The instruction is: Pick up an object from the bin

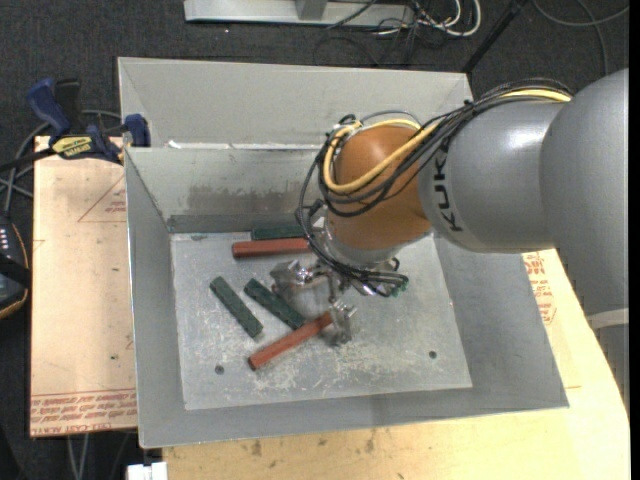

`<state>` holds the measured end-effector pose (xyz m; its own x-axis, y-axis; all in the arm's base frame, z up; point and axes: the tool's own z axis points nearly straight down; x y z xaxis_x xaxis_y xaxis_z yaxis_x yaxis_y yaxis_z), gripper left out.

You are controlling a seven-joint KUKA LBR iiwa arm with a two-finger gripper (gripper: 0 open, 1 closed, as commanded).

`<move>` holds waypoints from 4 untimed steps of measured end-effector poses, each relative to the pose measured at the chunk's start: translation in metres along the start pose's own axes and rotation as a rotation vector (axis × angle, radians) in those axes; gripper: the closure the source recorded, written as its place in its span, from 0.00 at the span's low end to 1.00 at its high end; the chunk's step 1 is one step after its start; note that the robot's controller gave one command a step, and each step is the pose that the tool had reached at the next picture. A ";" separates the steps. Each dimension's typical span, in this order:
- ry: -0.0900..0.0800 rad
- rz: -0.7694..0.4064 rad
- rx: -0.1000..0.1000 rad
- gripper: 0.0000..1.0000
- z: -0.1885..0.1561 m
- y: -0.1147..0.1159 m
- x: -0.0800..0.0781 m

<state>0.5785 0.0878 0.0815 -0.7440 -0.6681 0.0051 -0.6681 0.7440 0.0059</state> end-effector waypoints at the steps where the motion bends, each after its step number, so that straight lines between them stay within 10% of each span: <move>1: -0.001 -0.029 0.001 0.00 0.013 0.041 0.058; 2: -0.009 0.170 0.005 0.00 0.012 0.078 0.030; 3: -0.006 0.170 0.004 1.00 0.012 0.078 0.030; 4: -0.017 0.163 0.009 1.00 -0.150 0.082 0.037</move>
Offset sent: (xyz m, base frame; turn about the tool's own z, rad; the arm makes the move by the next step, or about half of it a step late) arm -0.0682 -0.0087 -0.0115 -0.0294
